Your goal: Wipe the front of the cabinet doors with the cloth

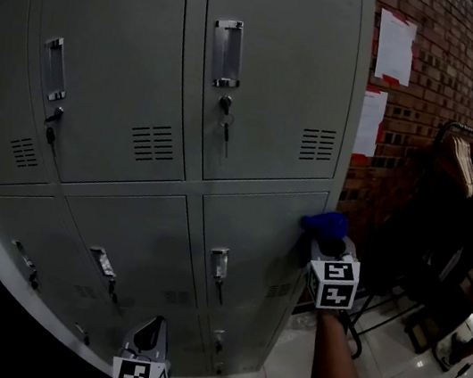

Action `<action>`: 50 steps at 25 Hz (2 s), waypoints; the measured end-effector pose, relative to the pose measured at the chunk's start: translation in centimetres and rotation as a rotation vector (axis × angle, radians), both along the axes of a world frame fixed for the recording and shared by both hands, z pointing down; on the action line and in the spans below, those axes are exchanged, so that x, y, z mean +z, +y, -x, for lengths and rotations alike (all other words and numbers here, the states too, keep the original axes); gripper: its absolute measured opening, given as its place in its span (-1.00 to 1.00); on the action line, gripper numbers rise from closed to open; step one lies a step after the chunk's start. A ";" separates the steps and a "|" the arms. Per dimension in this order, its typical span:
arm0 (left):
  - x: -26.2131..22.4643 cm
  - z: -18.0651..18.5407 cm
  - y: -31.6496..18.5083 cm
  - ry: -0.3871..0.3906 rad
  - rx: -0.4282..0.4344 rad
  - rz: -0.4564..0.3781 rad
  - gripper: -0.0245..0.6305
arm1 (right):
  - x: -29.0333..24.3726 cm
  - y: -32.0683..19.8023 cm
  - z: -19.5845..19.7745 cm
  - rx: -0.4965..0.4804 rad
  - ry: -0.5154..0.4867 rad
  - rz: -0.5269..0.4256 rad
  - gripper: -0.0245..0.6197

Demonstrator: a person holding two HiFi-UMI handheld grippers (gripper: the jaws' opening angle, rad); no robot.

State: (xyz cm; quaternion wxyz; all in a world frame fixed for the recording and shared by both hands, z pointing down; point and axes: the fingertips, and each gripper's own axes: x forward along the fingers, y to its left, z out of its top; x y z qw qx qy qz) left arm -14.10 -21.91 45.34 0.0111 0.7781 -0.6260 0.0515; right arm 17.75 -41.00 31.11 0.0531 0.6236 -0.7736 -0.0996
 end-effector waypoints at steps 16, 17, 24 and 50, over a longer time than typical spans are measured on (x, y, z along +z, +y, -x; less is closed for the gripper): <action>-1.4 2.0 1.0 0.030 -0.007 -0.030 -0.88 | -0.7 3.0 13.0 -0.187 0.009 -0.014 -0.60; -1.3 2.1 1.0 0.030 -0.007 -0.030 -0.88 | -0.6 3.2 14.0 -0.210 0.001 -0.008 -0.60; -1.1 3.2 1.5 0.034 -0.026 -0.029 -0.88 | 0.0 4.7 20.4 -0.355 -0.018 0.035 -0.61; -1.4 2.4 1.5 0.005 -0.008 -0.027 -0.88 | 4.7 1.6 0.7 0.012 -0.034 0.097 -0.60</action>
